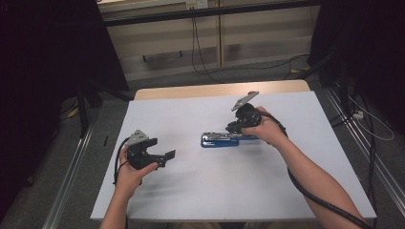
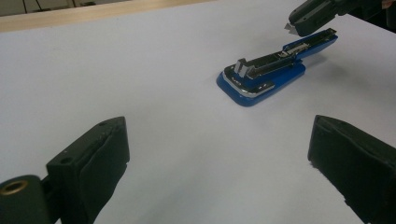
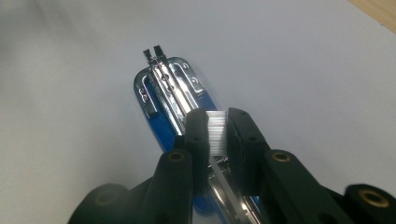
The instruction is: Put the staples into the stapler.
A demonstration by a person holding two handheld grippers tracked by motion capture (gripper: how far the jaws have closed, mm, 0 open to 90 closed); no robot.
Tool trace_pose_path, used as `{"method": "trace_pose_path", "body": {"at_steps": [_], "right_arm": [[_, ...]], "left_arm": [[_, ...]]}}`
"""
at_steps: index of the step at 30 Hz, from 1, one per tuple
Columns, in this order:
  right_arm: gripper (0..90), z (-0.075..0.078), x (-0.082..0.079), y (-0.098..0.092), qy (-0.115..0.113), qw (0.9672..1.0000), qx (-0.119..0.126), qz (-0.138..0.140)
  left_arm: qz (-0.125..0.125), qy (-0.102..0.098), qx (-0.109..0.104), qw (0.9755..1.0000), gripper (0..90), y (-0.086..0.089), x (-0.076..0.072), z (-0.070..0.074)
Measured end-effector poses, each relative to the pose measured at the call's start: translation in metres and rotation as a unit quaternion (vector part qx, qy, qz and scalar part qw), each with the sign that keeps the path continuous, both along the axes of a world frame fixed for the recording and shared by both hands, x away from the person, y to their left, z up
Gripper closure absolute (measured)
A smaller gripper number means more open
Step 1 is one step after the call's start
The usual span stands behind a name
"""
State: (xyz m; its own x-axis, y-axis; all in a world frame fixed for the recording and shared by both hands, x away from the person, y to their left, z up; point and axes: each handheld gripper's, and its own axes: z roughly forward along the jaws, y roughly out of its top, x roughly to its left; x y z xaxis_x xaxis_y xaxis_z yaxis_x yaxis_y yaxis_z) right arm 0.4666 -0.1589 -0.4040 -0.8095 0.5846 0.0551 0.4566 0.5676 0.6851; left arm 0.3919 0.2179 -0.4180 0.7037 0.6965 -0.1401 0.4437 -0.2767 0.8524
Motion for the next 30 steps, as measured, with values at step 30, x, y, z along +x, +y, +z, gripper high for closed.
{"method": "trace_pose_path", "body": {"at_steps": [30], "right_arm": [[79.5, 0.002, 0.015, 0.020, -0.007, 0.9951, -0.009, 0.098]], "left_arm": [[0.009, 0.008, 0.000, 0.9999, 5.7, 0.011, -0.007, -0.005]]}}
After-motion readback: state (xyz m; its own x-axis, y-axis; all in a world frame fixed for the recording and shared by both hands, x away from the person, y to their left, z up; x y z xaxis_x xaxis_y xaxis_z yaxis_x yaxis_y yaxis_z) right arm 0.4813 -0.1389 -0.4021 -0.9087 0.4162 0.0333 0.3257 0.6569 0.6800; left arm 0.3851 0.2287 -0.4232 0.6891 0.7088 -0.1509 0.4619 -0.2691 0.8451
